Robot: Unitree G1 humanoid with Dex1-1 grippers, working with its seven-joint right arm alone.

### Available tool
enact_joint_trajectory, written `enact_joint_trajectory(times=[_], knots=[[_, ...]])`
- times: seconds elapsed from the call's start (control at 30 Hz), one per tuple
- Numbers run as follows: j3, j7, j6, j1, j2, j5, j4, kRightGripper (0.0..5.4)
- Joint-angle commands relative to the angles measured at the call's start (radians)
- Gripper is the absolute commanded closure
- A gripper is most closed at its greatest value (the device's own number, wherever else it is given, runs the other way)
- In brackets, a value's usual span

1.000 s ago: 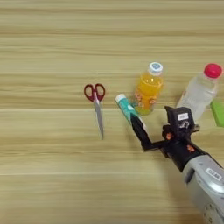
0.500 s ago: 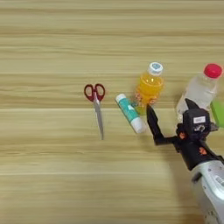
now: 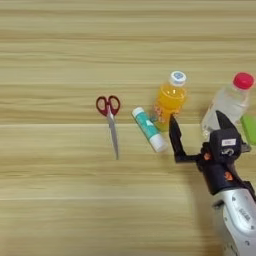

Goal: Move the objects on the table

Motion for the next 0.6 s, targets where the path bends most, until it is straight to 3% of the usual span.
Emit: enact_joint_trajectory(times=[0.03, 0.6], knots=[[-0.004, -0.017, -0.051, -0.031, 0.013, 0.009, -0.008, 0.04], [-0.012, -0.046, -0.063, -0.043, 0.021, -0.005, 0.027, 0.04]])
